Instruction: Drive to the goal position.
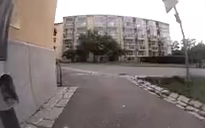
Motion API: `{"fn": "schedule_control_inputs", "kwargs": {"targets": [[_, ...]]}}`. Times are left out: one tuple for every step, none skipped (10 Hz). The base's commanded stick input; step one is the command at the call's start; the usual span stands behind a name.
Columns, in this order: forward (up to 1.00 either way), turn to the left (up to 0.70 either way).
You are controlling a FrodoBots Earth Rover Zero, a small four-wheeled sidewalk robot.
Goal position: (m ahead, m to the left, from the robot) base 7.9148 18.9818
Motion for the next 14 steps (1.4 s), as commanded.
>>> {"fn": "schedule_control_inputs", "kwargs": {"targets": [[0.70, 0.00], [0.70, 0.00], [0.70, 0.00], [0.70, 0.00], [0.70, 0.00], [0.70, 0.00], [0.70, 0.00], [0.70, 0.00], [0.70, 0.00], [0.70, 0.00], [0.70, 0.00], [0.70, 0.00], [0.70, 0.00], [0.70, 0.00]]}}
